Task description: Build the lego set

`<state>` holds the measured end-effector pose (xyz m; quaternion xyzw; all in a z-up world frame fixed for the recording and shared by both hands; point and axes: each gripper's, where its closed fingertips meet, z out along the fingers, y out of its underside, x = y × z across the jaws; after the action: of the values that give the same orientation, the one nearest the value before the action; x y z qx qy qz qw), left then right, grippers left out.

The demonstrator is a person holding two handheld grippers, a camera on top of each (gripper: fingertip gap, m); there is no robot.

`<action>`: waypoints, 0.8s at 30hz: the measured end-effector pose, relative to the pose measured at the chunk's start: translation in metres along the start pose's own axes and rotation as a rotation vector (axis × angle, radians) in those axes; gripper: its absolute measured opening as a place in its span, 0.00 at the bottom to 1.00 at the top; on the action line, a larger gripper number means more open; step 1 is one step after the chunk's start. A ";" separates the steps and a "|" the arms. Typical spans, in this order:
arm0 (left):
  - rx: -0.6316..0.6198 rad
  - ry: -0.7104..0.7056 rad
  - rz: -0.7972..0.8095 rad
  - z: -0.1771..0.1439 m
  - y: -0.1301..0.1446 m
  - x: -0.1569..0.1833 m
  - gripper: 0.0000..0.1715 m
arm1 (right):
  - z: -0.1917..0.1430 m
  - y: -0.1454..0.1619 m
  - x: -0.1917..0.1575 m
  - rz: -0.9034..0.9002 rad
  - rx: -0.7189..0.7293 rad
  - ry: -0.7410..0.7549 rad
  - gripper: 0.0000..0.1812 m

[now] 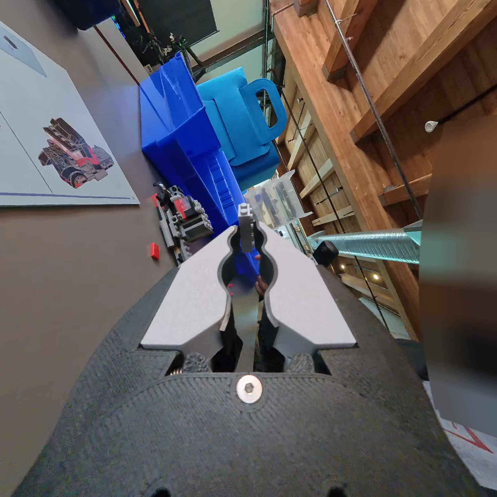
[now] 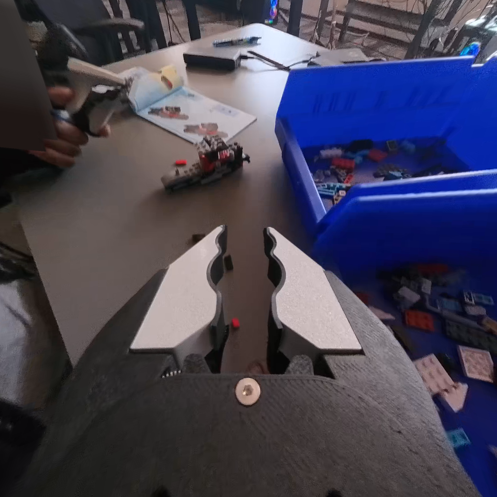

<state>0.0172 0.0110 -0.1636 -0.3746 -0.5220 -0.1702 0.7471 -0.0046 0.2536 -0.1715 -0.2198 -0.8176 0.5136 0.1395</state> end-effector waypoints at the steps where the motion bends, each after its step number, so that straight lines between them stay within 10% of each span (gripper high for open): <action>1: 0.003 -0.003 0.000 0.000 -0.001 -0.001 0.06 | -0.005 0.005 0.001 -0.010 -0.015 0.004 0.15; 24: 0.004 -0.097 0.003 0.038 -0.020 -0.029 0.06 | -0.021 -0.020 0.091 -0.150 -0.140 0.002 0.16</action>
<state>-0.0320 0.0224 -0.1754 -0.3816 -0.5575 -0.1494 0.7220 -0.0784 0.3086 -0.1440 -0.1678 -0.8654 0.4431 0.1629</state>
